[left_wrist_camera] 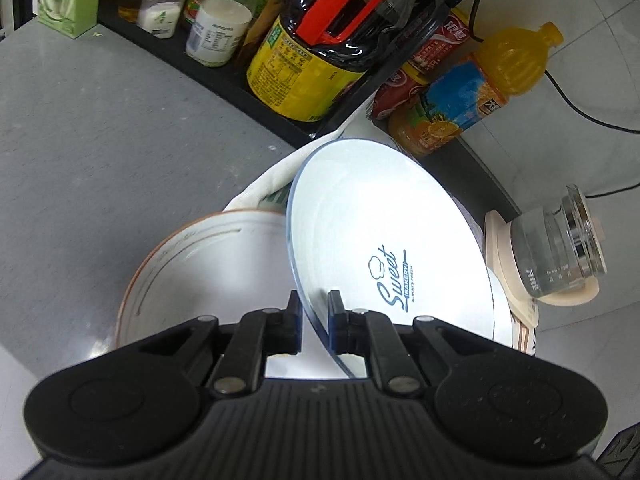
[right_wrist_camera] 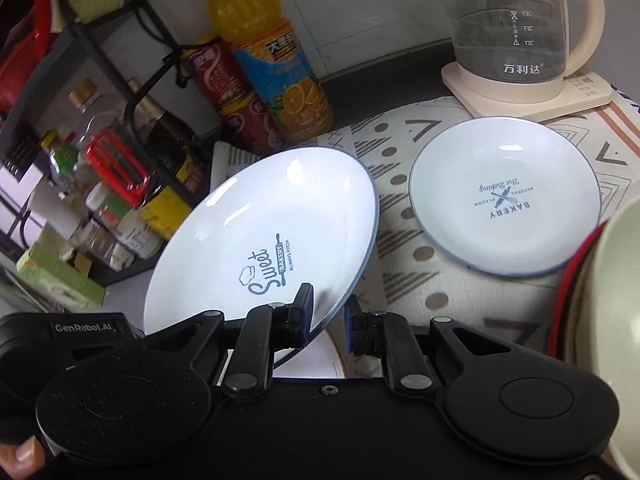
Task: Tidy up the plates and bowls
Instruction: 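Lift the 'Sweet' plate with both grippers over the flower-pattern plate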
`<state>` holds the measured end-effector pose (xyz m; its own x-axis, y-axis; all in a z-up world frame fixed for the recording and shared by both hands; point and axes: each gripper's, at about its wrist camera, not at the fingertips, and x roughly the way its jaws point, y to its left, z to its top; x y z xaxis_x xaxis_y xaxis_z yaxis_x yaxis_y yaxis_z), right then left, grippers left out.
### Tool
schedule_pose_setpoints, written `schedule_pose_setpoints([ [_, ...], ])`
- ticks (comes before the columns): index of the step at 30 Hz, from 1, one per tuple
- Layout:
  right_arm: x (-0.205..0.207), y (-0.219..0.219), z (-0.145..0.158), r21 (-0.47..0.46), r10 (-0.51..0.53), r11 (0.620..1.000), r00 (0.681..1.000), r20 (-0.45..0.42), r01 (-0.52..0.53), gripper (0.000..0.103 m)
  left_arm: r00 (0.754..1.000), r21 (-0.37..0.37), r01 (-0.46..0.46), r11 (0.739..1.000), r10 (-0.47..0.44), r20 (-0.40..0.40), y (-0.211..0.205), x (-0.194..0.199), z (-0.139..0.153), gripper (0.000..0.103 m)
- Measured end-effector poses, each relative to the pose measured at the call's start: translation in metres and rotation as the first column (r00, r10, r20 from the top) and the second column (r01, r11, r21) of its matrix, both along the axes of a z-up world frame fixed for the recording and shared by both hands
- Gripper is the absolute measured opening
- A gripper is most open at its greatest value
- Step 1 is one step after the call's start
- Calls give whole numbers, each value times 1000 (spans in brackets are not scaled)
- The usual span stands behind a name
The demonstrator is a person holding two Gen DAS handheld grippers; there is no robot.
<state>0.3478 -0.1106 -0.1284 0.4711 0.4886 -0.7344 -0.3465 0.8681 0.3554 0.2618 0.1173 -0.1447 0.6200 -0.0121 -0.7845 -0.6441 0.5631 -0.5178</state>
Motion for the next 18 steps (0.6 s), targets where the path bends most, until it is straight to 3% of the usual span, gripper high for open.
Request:
schedule_pose_setpoints([
  [18, -45, -17, 3, -53, 96, 994, 994, 50, -93, 15, 998, -23, -22, 1000, 21, -55, -27, -59, -10, 12],
])
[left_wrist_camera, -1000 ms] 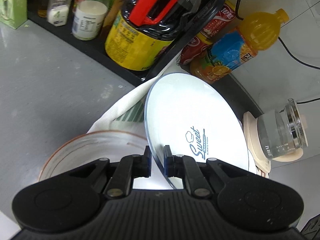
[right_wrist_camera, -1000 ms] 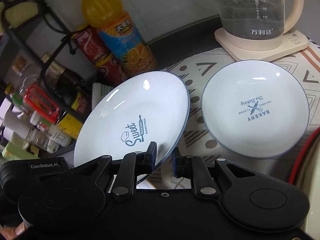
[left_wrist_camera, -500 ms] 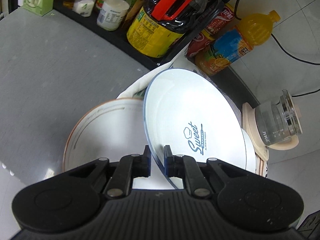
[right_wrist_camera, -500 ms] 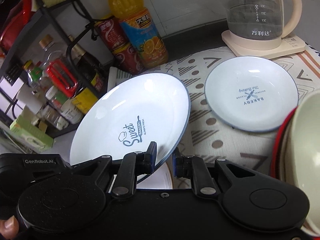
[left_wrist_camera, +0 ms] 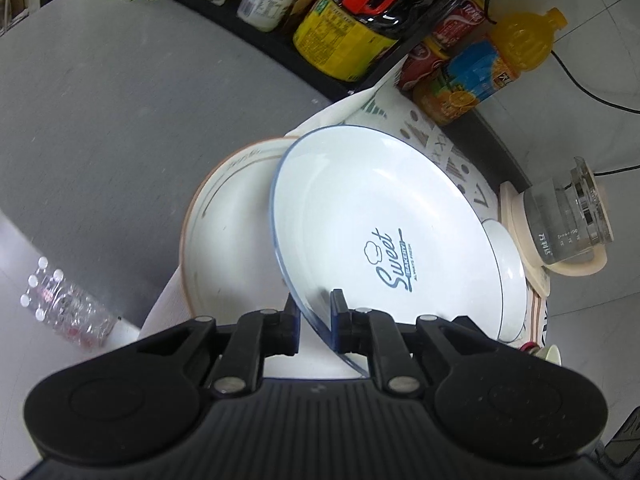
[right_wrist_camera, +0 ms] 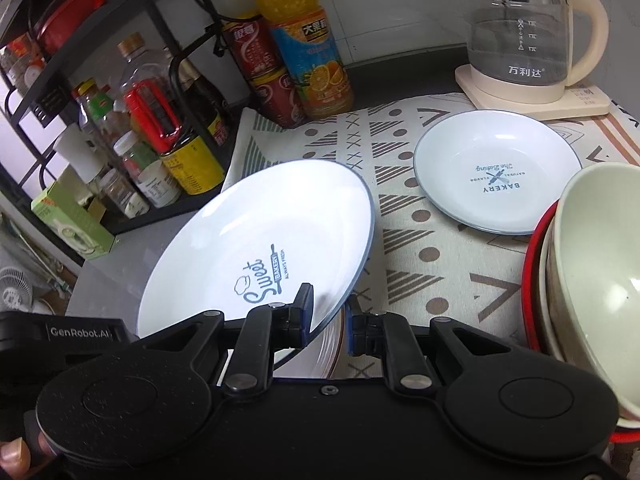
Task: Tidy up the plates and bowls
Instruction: 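Lift the 'Sweet' plate with both grippers over the flower-pattern plate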
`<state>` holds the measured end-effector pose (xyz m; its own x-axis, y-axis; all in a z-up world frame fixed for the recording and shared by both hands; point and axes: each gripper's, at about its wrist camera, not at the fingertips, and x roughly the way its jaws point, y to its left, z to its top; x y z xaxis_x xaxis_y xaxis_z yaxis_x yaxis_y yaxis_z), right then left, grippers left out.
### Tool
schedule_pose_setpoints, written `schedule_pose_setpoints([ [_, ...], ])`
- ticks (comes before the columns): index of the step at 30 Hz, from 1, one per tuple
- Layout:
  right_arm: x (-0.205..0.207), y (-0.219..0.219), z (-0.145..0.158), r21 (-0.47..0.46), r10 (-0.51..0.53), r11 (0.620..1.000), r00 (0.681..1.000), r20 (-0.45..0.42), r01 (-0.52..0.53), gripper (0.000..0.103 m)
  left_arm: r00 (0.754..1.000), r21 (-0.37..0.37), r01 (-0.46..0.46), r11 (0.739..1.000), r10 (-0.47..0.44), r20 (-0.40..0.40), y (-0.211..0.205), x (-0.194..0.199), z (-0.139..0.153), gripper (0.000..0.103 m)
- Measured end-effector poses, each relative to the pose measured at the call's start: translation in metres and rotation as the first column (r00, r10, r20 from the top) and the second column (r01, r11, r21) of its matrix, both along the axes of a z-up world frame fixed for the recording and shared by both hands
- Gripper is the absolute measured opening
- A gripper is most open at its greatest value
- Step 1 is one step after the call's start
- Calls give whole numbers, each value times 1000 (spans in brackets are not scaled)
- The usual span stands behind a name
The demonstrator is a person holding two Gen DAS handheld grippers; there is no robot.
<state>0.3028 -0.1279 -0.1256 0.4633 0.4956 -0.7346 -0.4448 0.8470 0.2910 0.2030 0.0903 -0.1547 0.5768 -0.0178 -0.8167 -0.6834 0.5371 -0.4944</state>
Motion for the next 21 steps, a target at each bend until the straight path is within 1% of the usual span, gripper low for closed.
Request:
schedule_pose_setpoints([
  [3, -4, 0, -2, -8, 8, 1000, 1000, 2, -8, 15, 1000, -14, -7, 1000, 7, -13, -1, -7, -4, 13],
  [9, -14, 0, -7, -27, 15, 1000, 1000, -9, -15, 15, 999, -18, 6, 1000, -6, -33, -1, -15, -9, 13],
  [17, -19, 0, -10, -51, 34, 998, 999, -17, -35, 15, 999, -37, 8, 999, -9, -46, -1, -22, -15, 14],
  [21, -19, 1, -12, -57, 40, 997, 999, -27, -42, 15, 999, -27, 8, 1000, -9, -50, 0, -23, -15, 14],
])
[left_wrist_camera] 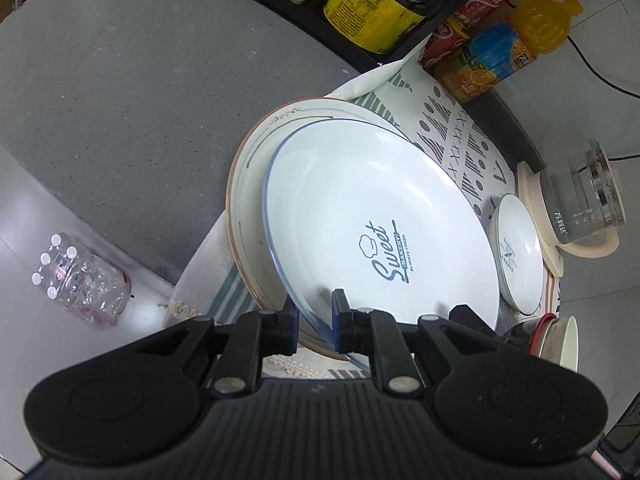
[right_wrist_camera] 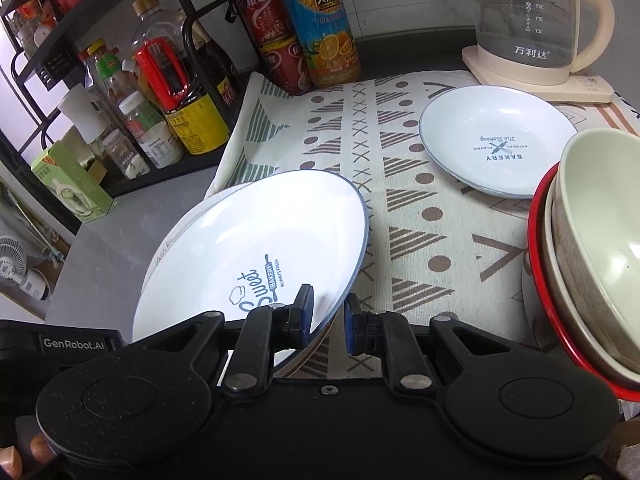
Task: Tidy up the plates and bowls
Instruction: 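Lift the 'Sweet' plate with both grippers over the flower-pattern plate, then lower the 'Sweet' plate onto the flower-pattern plate and open both grippers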
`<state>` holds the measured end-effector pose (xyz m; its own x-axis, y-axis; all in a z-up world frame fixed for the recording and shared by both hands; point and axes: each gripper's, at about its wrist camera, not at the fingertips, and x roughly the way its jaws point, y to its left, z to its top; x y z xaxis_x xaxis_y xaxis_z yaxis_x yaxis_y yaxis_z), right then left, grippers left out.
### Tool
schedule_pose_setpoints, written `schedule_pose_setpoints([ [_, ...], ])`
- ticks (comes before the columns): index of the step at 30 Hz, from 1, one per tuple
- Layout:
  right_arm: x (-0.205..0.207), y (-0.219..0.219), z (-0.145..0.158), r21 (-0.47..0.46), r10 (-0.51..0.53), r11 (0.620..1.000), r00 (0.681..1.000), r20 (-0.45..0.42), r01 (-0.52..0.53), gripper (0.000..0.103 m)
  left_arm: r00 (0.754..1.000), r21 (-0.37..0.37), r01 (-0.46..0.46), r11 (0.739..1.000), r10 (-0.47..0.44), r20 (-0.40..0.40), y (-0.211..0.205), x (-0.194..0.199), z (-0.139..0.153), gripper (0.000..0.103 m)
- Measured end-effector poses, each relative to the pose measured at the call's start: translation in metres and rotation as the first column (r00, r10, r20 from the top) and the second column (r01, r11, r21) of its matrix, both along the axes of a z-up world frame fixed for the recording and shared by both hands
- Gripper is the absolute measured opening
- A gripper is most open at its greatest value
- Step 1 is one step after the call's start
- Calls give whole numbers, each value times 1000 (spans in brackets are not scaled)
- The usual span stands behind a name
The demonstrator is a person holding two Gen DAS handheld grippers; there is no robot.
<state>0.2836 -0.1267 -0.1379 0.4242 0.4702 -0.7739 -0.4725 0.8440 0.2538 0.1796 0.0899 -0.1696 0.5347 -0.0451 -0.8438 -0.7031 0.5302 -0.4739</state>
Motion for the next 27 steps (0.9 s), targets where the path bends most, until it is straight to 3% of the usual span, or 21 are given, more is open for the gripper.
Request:
schedule_pose_setpoints([
  [13, -2, 2, -13, 20, -17, 1000, 998, -67, 18, 14, 999, -28, -5, 1000, 4, -32, 13, -4, 2, 13],
  [16, -4, 5, -15, 14, -15, 1000, 997, -73, 16, 14, 997, -7, -28, 1000, 27, -73, 19, -9, 6, 14],
  [19, -3, 6, -18, 8, -16, 1000, 997, -82, 16, 12, 998, 15, -42, 999, 43, -48, 25, -15, 9, 14],
  [27, -2, 8, -19, -3, -13, 1000, 997, -81, 13, 13, 996, 50, -44, 998, 47, -72, 32, -11, 4, 14],
])
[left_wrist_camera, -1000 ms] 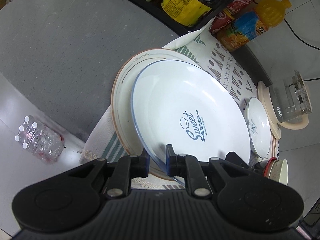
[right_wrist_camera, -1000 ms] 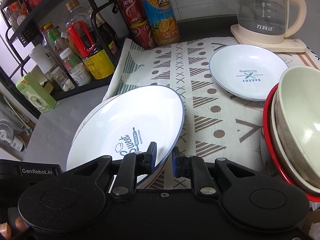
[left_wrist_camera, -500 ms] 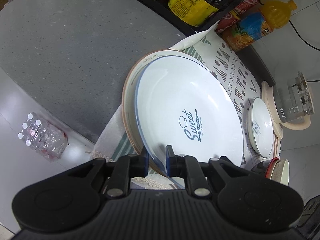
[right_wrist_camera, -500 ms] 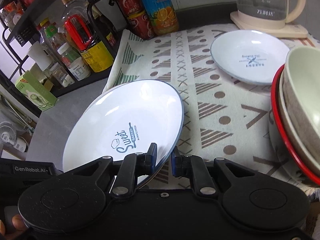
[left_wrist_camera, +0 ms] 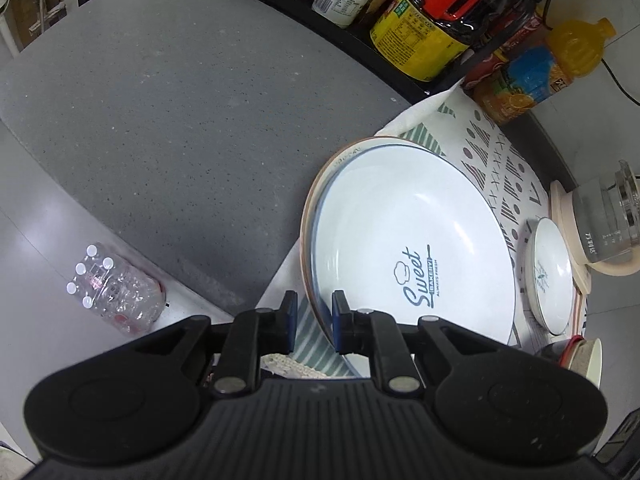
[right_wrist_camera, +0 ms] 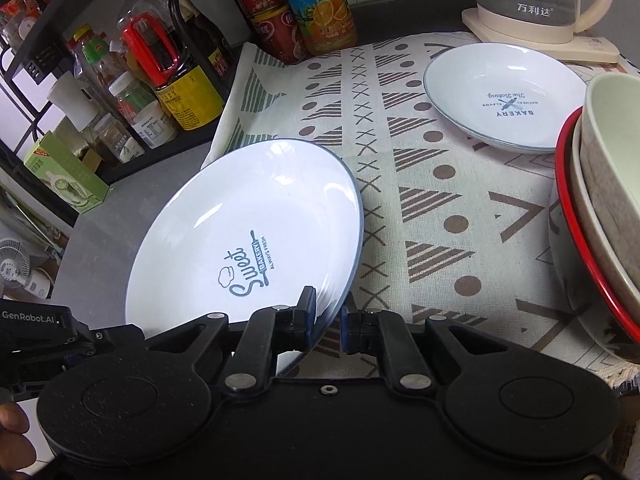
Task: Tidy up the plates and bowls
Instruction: 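Lower the 'Sweet' plate onto the flower-pattern plate and open both grippers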
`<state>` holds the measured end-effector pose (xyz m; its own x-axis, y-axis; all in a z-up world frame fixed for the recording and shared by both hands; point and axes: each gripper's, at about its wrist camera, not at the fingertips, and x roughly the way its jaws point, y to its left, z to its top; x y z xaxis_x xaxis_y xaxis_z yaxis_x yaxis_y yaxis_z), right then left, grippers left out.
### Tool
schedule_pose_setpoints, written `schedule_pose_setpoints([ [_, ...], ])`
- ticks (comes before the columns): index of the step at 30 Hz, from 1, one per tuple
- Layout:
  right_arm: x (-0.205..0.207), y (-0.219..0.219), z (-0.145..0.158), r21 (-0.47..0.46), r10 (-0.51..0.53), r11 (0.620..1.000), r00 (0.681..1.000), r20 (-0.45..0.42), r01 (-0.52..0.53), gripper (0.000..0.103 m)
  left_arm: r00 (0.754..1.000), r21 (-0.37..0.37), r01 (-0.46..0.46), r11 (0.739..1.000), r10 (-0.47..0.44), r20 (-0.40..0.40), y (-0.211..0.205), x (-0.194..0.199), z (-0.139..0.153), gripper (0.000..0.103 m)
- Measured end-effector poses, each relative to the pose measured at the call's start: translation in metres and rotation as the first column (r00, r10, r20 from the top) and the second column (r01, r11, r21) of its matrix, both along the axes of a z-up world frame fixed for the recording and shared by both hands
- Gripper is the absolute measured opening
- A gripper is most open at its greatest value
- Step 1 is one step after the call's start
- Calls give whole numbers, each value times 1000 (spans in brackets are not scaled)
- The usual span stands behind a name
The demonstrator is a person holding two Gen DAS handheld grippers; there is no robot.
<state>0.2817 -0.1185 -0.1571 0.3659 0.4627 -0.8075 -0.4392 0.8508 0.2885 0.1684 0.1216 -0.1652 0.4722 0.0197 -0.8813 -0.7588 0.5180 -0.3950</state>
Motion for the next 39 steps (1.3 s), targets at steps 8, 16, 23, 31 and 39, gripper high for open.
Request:
schedule_pose_setpoints([
  [8, 2, 2, -2, -10, 19, 1000, 1000, -21, -19, 18, 1000, 6, -22, 1000, 22, -17, 4, 1, -1, 14],
  [16, 3, 2, 8, -24, 27, 999, 1000, -10, -27, 20, 999, 10, -21, 1000, 21, 26, 7, 4, 13, 14],
  [23, 14, 0, 33, 5, 14, 1000, 999, 41, -14, 51, 997, 18, 10, 1000, -12, 78, 0, 25, 30, 36],
  [31, 37, -5, 61, -35, -1, 999, 994, 113, 5, 71, 993, 16, 58, 998, -59, 98, -13, 58, 38, 52],
  [39, 66, -32, 76, -24, -93, 995, 987, 134, 97, 81, 985, 14, 141, 990, -142, 102, -38, 96, 39, 54],
])
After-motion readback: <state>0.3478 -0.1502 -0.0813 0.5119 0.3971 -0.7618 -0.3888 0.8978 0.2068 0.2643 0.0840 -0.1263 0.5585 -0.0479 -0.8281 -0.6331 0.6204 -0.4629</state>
